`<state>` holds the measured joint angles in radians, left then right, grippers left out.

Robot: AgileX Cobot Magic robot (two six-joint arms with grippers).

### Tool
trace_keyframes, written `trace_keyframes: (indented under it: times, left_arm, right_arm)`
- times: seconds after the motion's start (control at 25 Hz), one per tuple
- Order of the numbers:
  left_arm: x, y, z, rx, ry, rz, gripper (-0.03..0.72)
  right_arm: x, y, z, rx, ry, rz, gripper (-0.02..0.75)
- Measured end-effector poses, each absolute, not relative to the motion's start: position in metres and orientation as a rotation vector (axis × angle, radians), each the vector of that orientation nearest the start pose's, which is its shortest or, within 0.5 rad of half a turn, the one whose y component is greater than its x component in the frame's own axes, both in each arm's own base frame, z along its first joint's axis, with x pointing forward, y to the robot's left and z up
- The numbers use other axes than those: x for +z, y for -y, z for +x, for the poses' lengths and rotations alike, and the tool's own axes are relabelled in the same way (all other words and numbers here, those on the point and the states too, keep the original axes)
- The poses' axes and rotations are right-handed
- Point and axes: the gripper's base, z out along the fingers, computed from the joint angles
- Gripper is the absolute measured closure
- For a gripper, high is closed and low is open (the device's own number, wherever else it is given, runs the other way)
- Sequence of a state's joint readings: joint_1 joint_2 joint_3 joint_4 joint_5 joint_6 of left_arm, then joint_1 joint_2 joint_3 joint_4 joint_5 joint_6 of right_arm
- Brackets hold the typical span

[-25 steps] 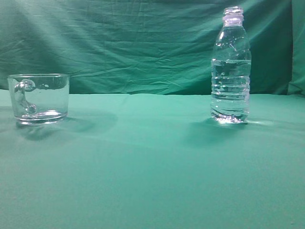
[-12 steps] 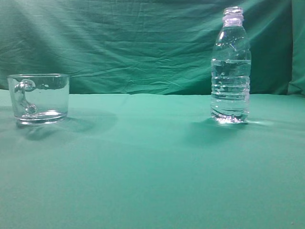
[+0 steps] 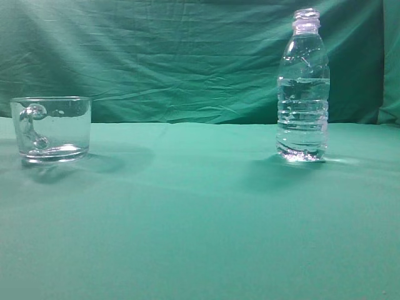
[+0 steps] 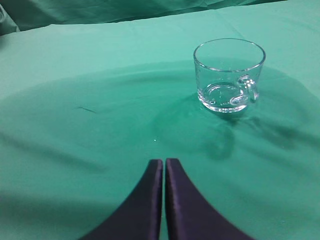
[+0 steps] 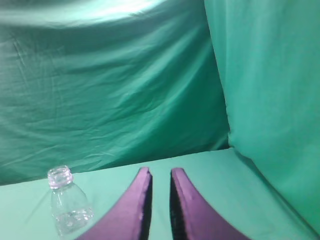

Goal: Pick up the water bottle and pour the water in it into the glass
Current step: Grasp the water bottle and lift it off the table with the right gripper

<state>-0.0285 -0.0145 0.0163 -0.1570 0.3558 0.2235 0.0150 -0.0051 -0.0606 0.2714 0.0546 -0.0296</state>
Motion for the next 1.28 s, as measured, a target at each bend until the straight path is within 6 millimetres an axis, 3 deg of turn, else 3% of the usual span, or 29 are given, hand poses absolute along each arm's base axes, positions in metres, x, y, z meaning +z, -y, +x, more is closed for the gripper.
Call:
trace_keyframes:
  times: [0.16, 0.36, 0.44, 0.6, 0.8, 1.08, 1.28]
  left_arm:
    - [0.177, 0.006, 0.052, -0.017, -1.832, 0.134, 0.688]
    - [0.177, 0.006, 0.052, -0.017, -1.832, 0.134, 0.688]
    - [0.177, 0.006, 0.052, -0.017, -1.832, 0.134, 0.688]
    - [0.177, 0.006, 0.052, -0.017, -1.832, 0.134, 0.688]
    - [0.177, 0.006, 0.052, -0.017, -1.832, 0.134, 0.688]
    - [0.177, 0.006, 0.052, -0.017, -1.832, 0.134, 0.688]
    - [0.177, 0.006, 0.052, -0.017, -1.832, 0.134, 0.688]
  right_arm:
    - [0.257, -0.004, 0.055, 0.234, -1.499, 0.148, 0.689]
    - [0.272, -0.008, 0.07, 0.29, -1.653, 0.171, 0.689]
    - [0.271, -0.009, 0.078, 0.312, -1.711, 0.176, 0.689]
    - [0.264, -0.019, 0.094, 0.29, -1.813, 0.002, 0.689]
    - [0.261, -0.034, 0.115, 0.312, -1.808, -0.129, 0.689]
    - [0.241, -0.059, 0.156, 0.29, -1.828, -0.206, 0.689]
    - [0.222, -0.077, 0.181, 0.222, -1.795, -0.299, 0.427]
